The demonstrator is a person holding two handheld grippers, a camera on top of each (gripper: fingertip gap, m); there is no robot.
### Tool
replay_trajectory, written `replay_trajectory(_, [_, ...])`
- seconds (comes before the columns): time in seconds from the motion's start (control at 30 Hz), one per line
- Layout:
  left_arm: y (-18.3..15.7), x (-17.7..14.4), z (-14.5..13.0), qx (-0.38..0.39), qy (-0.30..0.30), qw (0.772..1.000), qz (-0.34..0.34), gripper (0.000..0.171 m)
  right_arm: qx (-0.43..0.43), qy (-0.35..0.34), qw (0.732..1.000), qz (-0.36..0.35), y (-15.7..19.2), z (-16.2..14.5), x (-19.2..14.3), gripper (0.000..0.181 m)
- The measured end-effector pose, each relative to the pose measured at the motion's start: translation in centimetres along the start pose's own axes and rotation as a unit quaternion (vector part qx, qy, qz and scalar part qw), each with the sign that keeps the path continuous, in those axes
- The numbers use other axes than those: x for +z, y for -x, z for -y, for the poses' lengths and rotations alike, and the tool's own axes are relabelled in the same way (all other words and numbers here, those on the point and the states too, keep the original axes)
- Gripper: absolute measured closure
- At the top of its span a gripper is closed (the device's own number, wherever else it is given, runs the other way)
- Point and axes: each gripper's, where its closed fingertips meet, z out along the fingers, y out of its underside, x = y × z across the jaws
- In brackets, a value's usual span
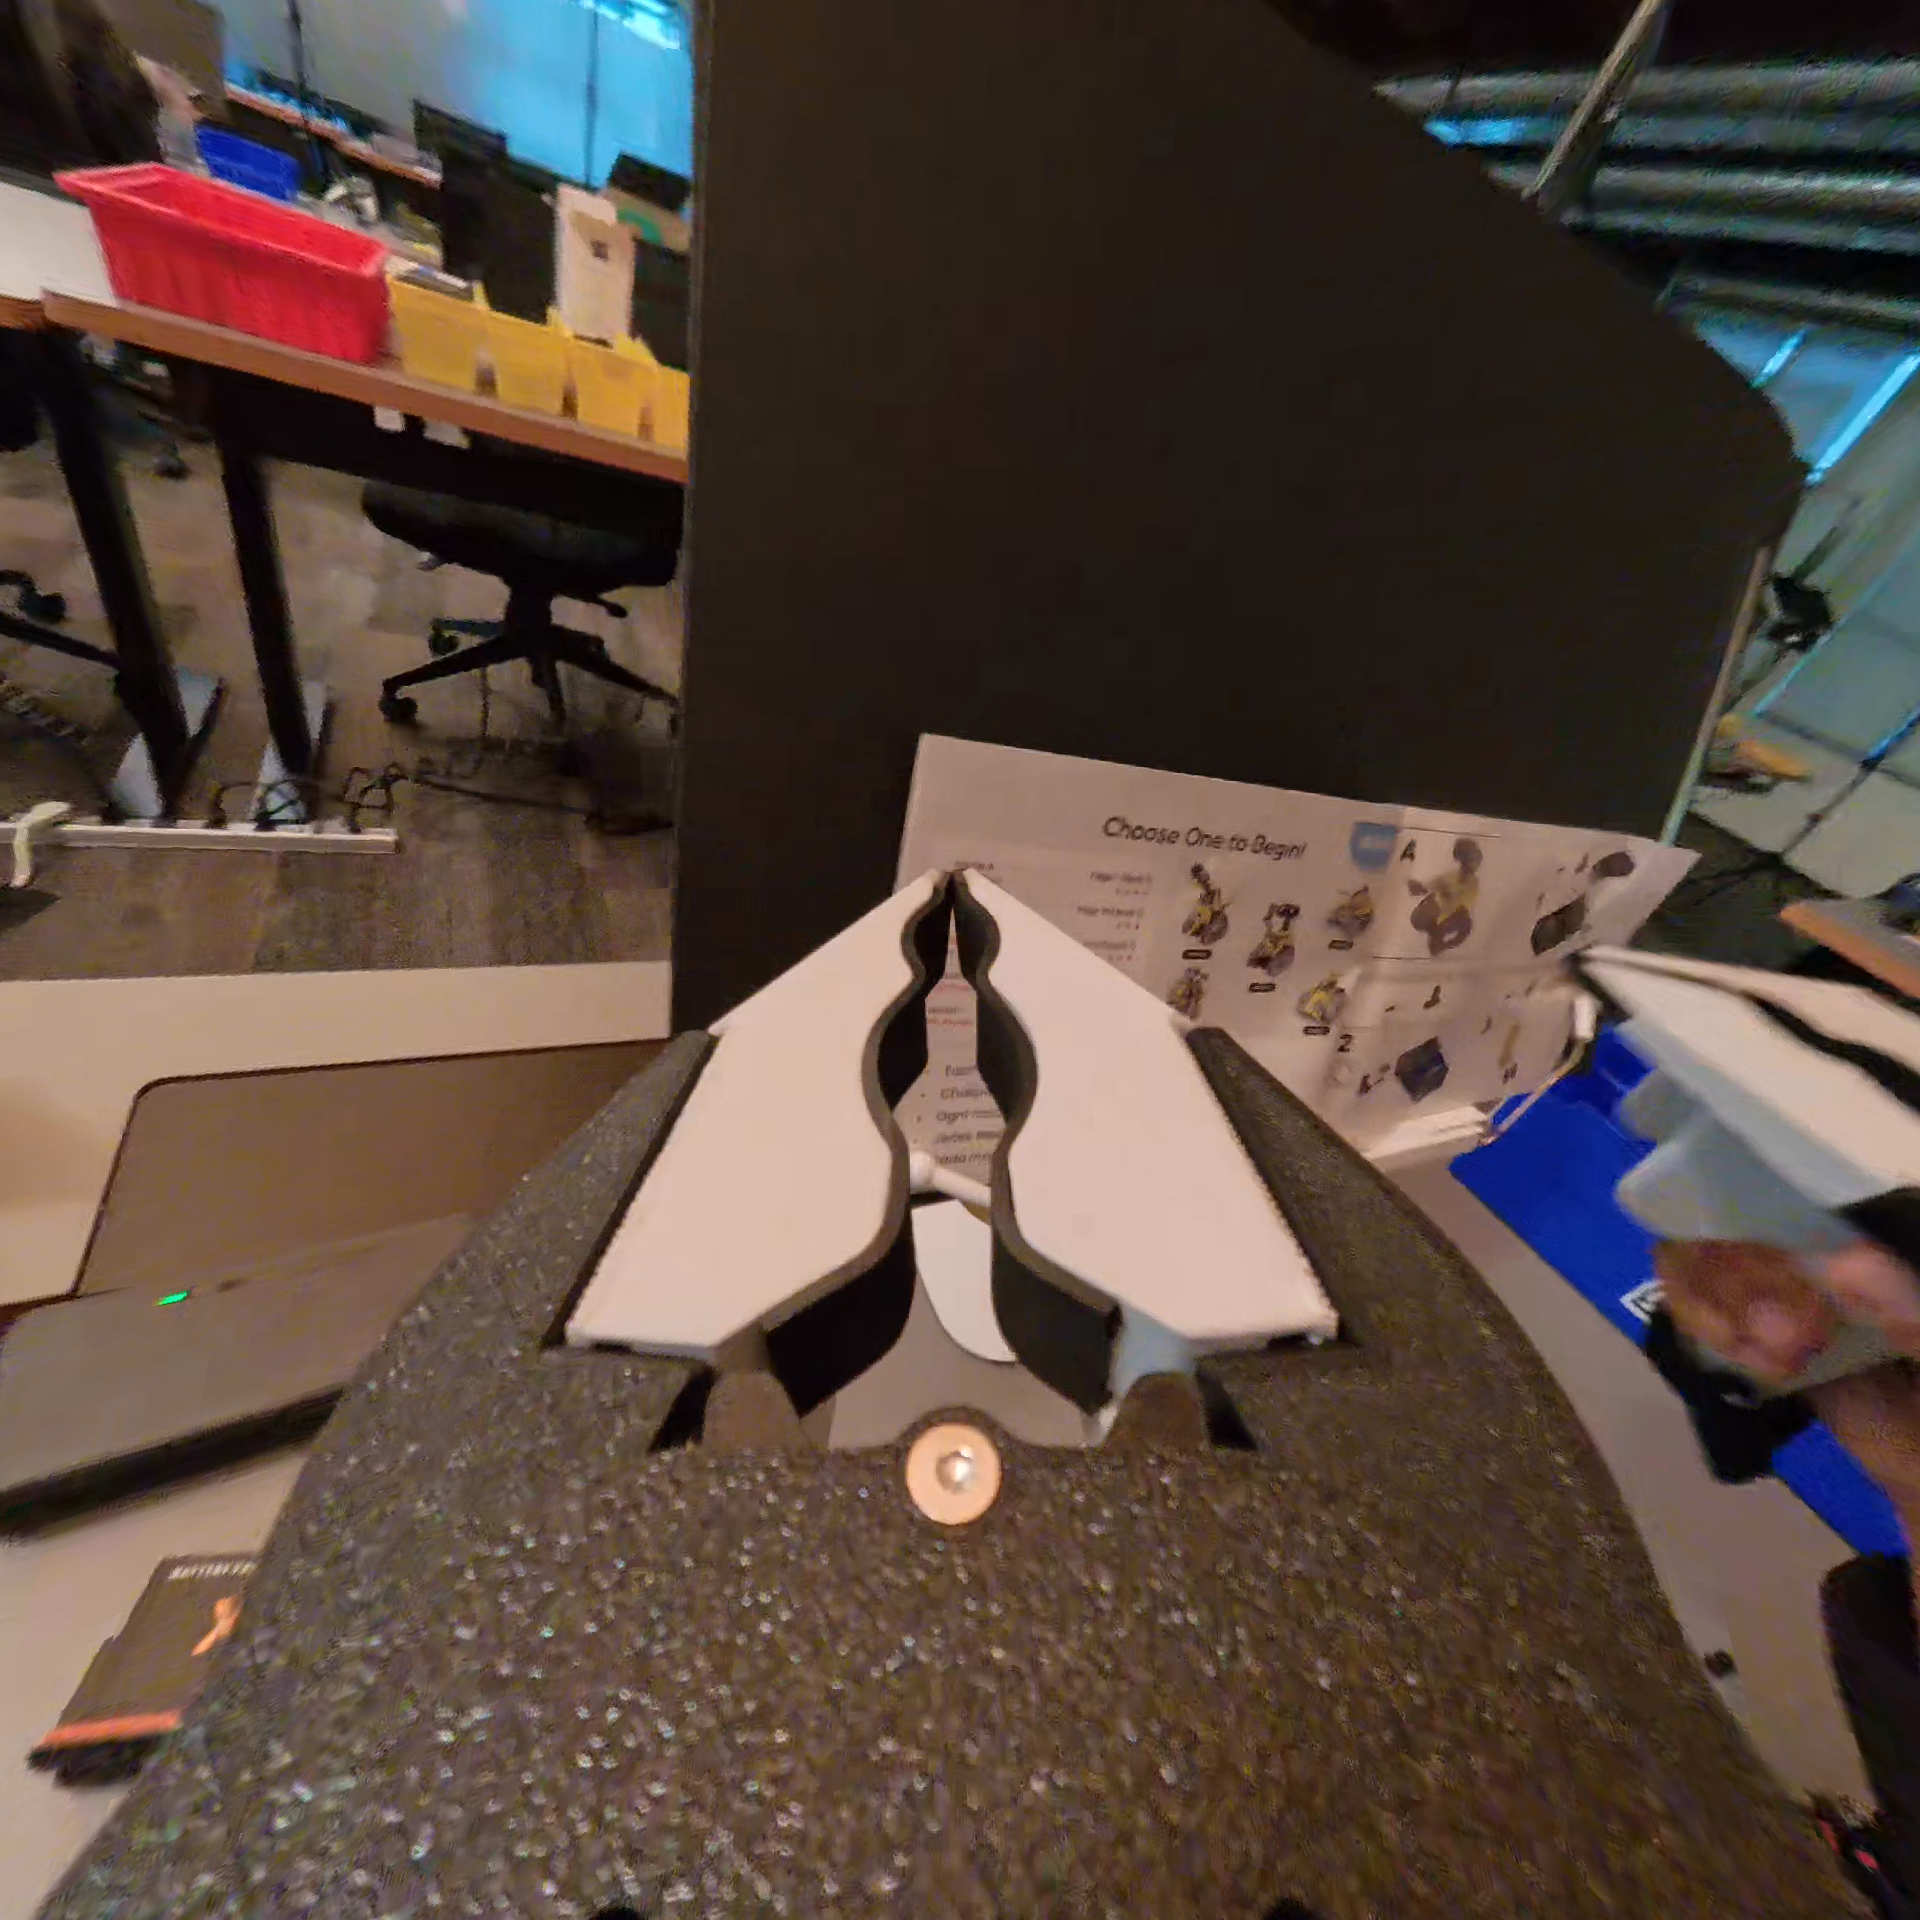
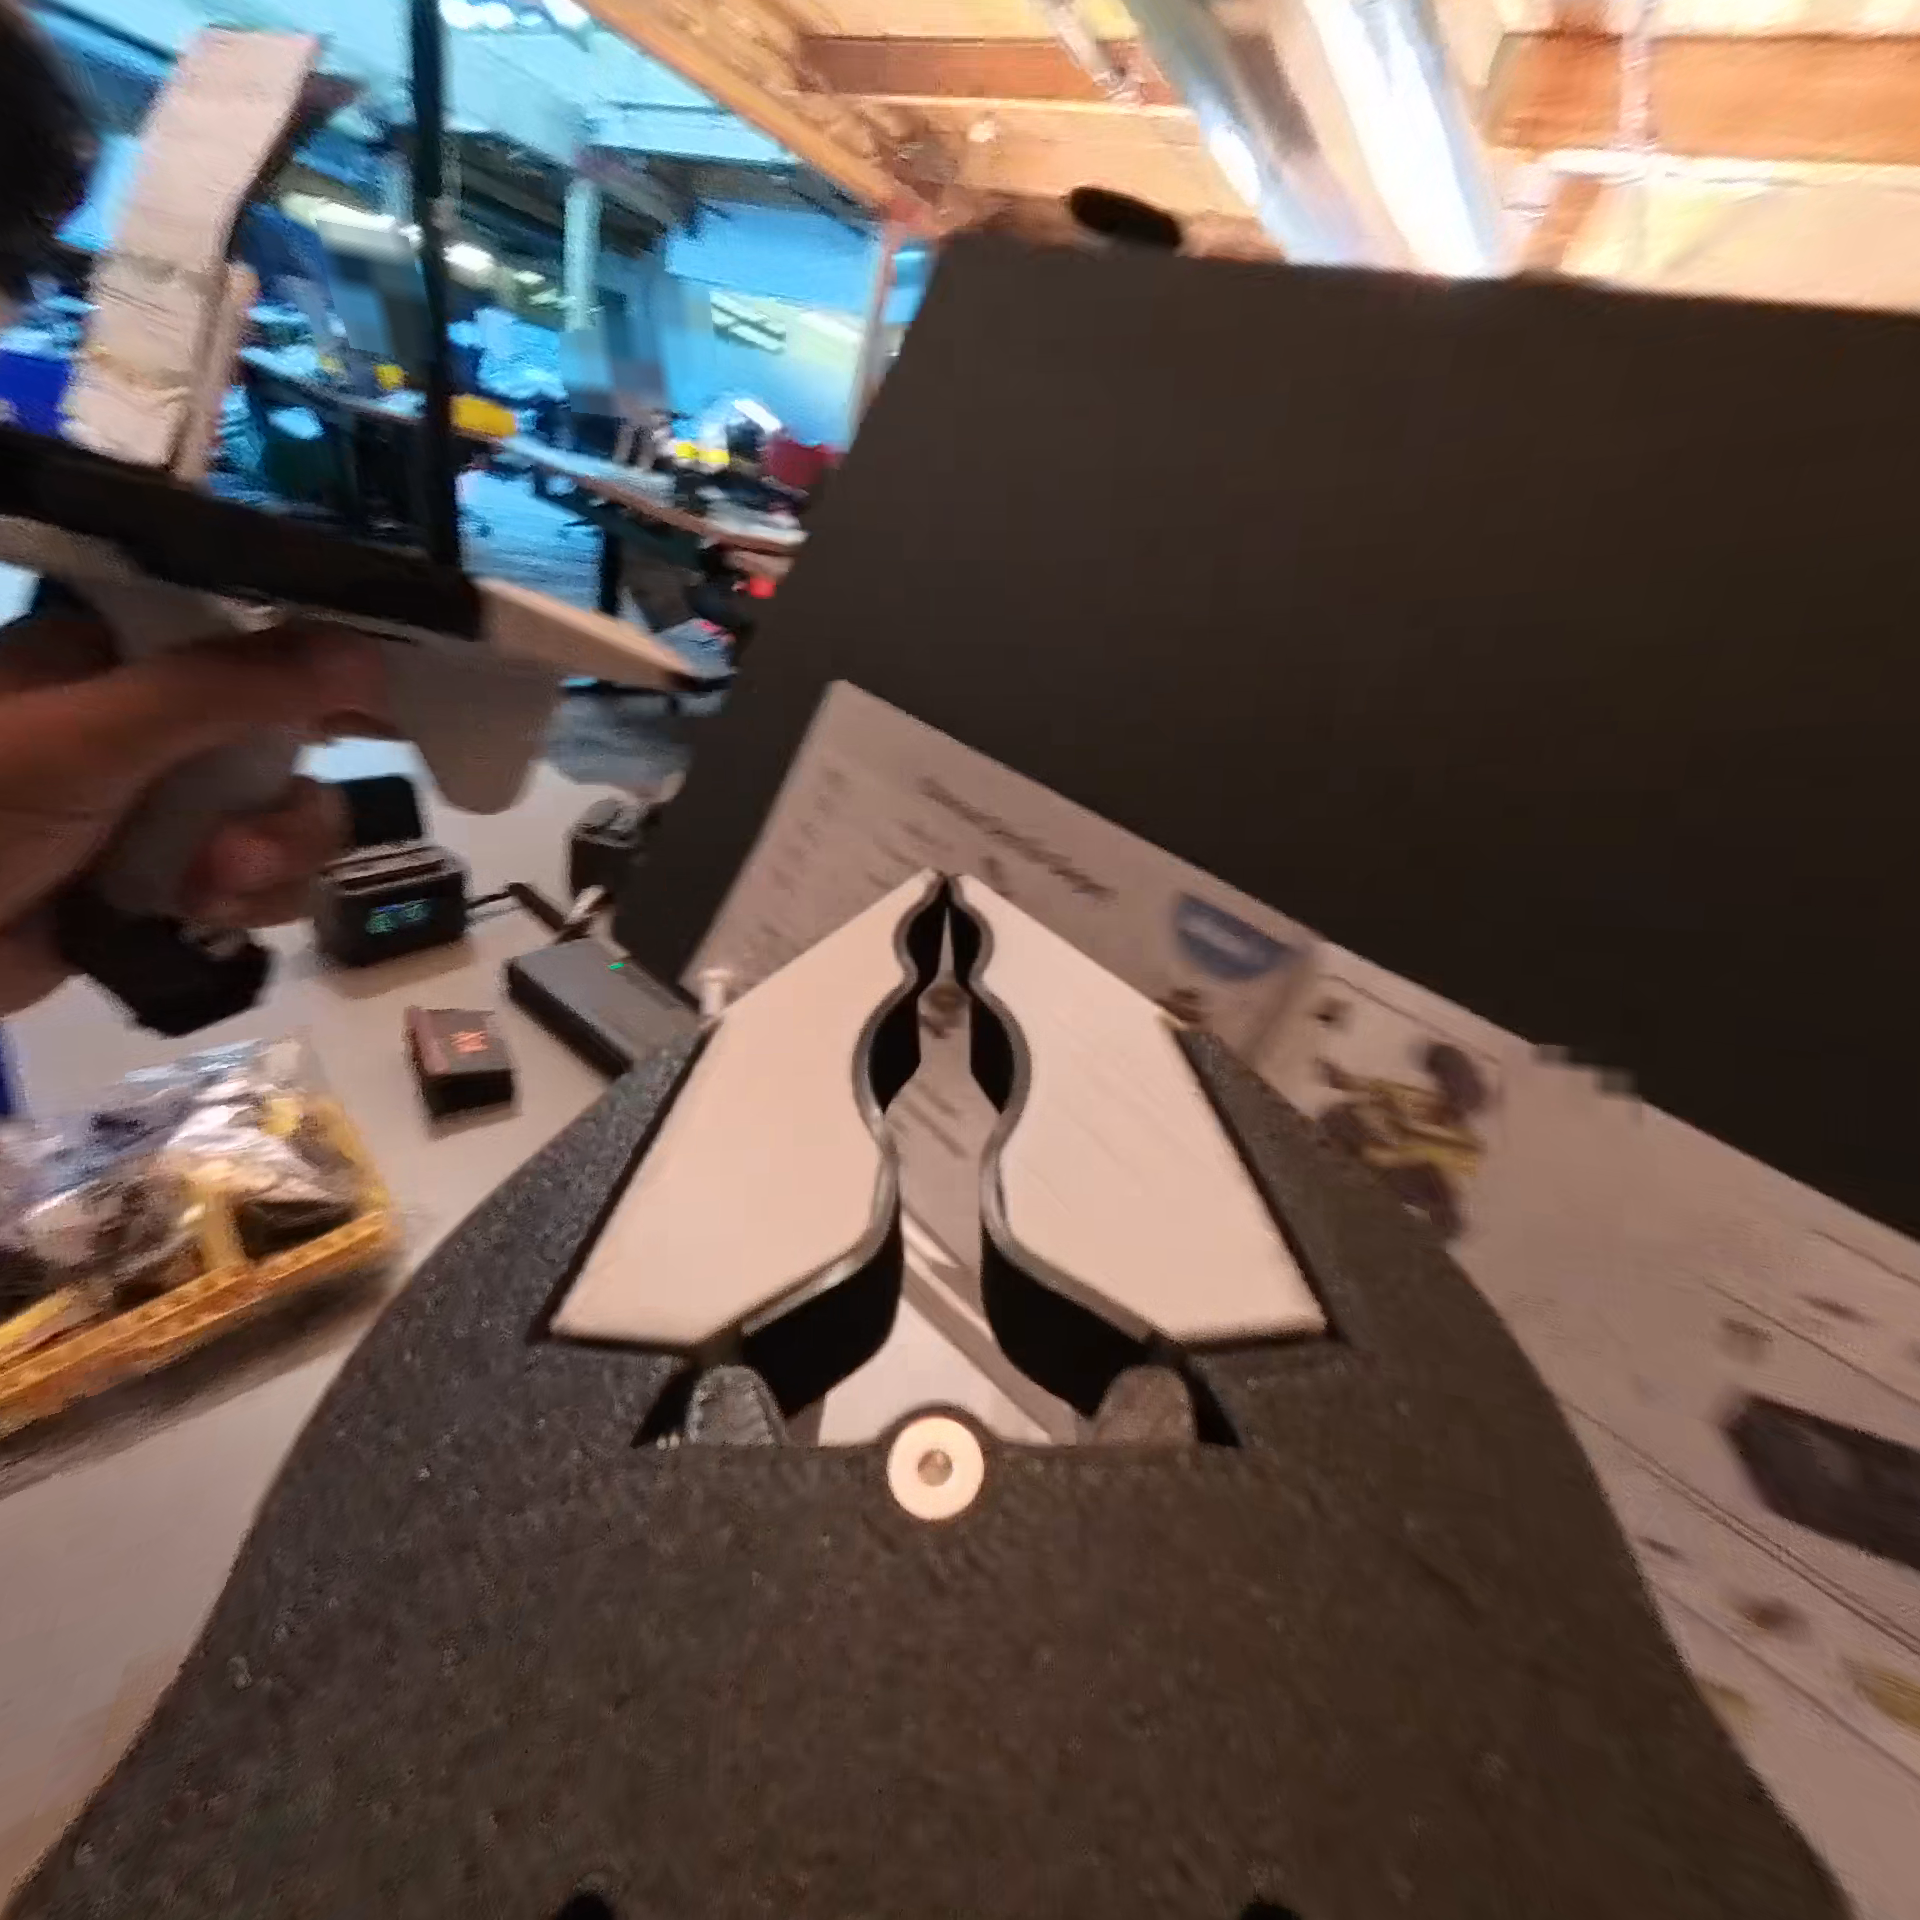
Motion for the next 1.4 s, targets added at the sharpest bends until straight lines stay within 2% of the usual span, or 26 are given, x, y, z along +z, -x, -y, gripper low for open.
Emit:
replay_trajectory(0.07, [-0.9,0.6,-0.8,0.003,0.02,0.999,-0.031,0.171,-0.016,0.024,0.999,0.03,2.8,-1.1,1.7,0.179])
replay_trajectory(0.13, [-2.0,1.7,-2.5,0.022,0.057,0.997,-0.056,0.171,-0.066,0.077,0.994,0.03,4.2,-3.5,3.0,0.168])
replay_trajectory(0.23, [-2.4,3.4,-4.7,0.066,0.088,0.993,-0.053,0.171,-0.15,0.145,0.978,0.017,5.4,-7.0,4.4,0.158])
replay_trajectory(0.43, [-2.0,4.8,-6.6,0.101,0.106,0.989,-0.037,0.171,-0.184,0.171,0.968,0.02,7.7,-10.0,6.4,0.159])
replay_trajectory(0.53, [-1.7,4.7,-6.7,0.086,0.115,0.989,-0.039,0.171,-0.201,0.167,0.965,0.009,7.5,-10.4,6.8,0.178])
replay_trajectory(0.6, [-1.5,4.6,-6.7,0.074,0.12,0.989,-0.04,0.171,-0.197,0.161,0.967,0.015,7.4,-10.3,6.8,0.178])
replay_trajectory(0.77, [-0.6,4.1,-6.8,0.053,0.141,0.988,-0.024,0.171,-0.083,0.144,0.984,0.058,6.9,-9.4,6.1,0.181])
replay_trajectory(0.9, [2.0,3.7,-7.2,0.087,0.163,0.982,0.049,0.171,-0.09,0.136,0.986,0.038,5.2,-8.8,5.3,0.181])
replay_trajectory(1.0, [2.4,3.7,-7.3,0.084,0.161,0.982,0.054,0.171,-0.099,0.133,0.986,0.022,4.3,-8.2,4.8,0.18])
replay_trajectory(1.1, [2.5,3.4,-6.9,0.078,0.155,0.983,0.054,0.171,-0.075,0.122,0.99,-0.012,1.7,-6.9,3.7,0.175])
replay_trajectory(1.2, [2.1,3.2,-5.8,0.079,0.127,0.987,0.05,0.171,-0.034,0.108,0.988,-0.106,-4.2,-6.0,1.4,0.168])
replay_trajectory(1.33, [0.7,3.0,-4.4,0.072,0.09,0.993,0.025,0.171,0.051,0.072,0.964,-0.249,-13.2,-5.8,-4.0,0.152])
replay_trajectory(1.4, [-0.4,3.0,-4.0,0.078,0.076,0.994,0.004,0.171,0.103,0.037,0.958,-0.266,-15.8,-5.9,-6.4,0.153])
